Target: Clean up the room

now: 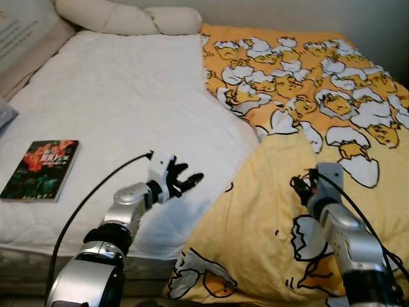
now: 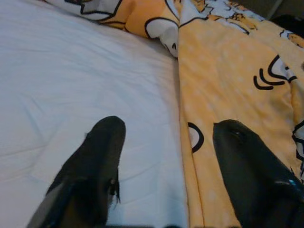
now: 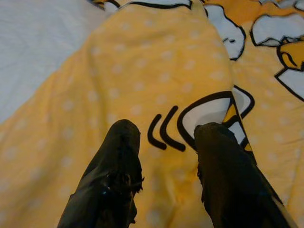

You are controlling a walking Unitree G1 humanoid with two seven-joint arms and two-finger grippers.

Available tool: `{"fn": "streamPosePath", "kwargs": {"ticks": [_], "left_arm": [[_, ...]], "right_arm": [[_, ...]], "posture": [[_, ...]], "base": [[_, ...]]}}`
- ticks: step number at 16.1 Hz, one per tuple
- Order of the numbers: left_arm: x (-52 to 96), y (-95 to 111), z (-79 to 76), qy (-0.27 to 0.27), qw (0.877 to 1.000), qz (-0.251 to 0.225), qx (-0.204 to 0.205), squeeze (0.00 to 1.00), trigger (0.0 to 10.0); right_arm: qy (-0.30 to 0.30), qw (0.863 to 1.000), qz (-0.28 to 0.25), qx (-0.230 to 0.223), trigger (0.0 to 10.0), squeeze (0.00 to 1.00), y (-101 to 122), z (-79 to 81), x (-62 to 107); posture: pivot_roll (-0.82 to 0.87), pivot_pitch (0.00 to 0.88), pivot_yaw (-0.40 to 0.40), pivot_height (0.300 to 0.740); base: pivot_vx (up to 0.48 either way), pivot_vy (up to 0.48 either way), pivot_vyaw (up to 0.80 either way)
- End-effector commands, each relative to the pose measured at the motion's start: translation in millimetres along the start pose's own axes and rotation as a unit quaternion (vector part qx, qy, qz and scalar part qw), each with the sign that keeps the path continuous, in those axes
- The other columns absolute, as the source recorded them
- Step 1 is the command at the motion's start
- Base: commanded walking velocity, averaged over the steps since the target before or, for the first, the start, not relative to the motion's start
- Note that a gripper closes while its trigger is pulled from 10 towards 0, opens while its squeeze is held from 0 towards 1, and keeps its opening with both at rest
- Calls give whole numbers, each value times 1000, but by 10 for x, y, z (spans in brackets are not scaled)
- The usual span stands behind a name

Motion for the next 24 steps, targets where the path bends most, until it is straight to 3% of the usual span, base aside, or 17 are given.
{"fn": "streamPosePath", "kwargs": {"ticks": [1, 3, 5, 7, 11, 12, 13, 14, 18, 20, 22, 24], "left_arm": [[-91, 81, -49, -6, 1000, -4, -12, 1000, 10000], [-203, 75, -221, -35, 999, 5, -20, 1000, 10000], [-279, 27, -386, -51, 998, 14, -20, 1000, 10000], [-305, 17, -445, -55, 998, 13, -20, 1000, 10000], [-342, -158, -659, -72, 994, 55, -61, 1000, 10000], [-353, -212, -713, -69, 992, 69, -76, 537, 10000], [-354, -223, -715, -65, 992, 73, -79, 537, 10000], [-358, -241, -711, -56, 992, 80, -83, 0, 10000], [-350, -336, -701, -23, 991, 110, -78, 0, 10000], [-285, -422, -553, 35, 984, 143, -105, 0, 10000], [-267, -424, -511, 46, 987, 136, -64, 0, 10000], [-281, -404, -540, 31, 989, 130, -60, 0, 10000]], "right_arm": [[32, 999, -3, 12, 10000, 0, 53, 75, 64], [87, 995, 23, 53, 10000, 0, -9, 181, 209], [106, 989, 54, 88, 10000, 0, -71, 156, 342], [107, 987, 60, 99, 10000, 0, -55, 140, 391], [84, 988, 76, 106, 10000, 0, -62, 39, 484], [86, 988, 79, 106, 10000, 0, -57, 57, 507], [88, 987, 80, 106, 10000, 0, -52, 69, 514], [94, 987, 82, 106, 10000, 0, -43, 94, 535], [114, 981, 102, 120, 10000, 0, -30, 141, 693], [119, 980, 103, 124, 10000, 0, 13, 174, 753], [129, 977, 112, 128, 10000, 0, 28, 196, 838], [135, 974, 123, 135, 10000, 0, 22, 195, 922]], "posture": [[-185, 0, 13, 740], [-223, 0, 21, 740], [-266, 0, 32, 740], [-288, 0, 40, 740], [-305, 0, 37, 740], [-322, 0, 30, 740], [-322, 0, 30, 740], [-340, 0, 25, 740], [-391, 0, 5, 740], [-418, 15, -7, 740], [-431, 45, -23, 740], [-439, 79, -39, 740]], "base": [[0, 0, 0], [0, 0, 0], [0, 0, 0], [0, 0, 0], [0, 0, 0], [0, 0, 0], [0, 0, 0], [0, 0, 0], [0, 0, 0], [0, 0, 0], [0, 0, 0], [0, 0, 0]]}}
Point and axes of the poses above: a point about 5 cm out from each wrist's last joint towards the gripper, its own x axis pointing back from the gripper into the wrist, its own y axis along the axis of the wrist's last joint, z = x × y, the point moved 3 cm from there along -x, pointing out of the wrist towards the gripper, and after that the axes turned 15 degrees about -x, right-handed, at the moved point
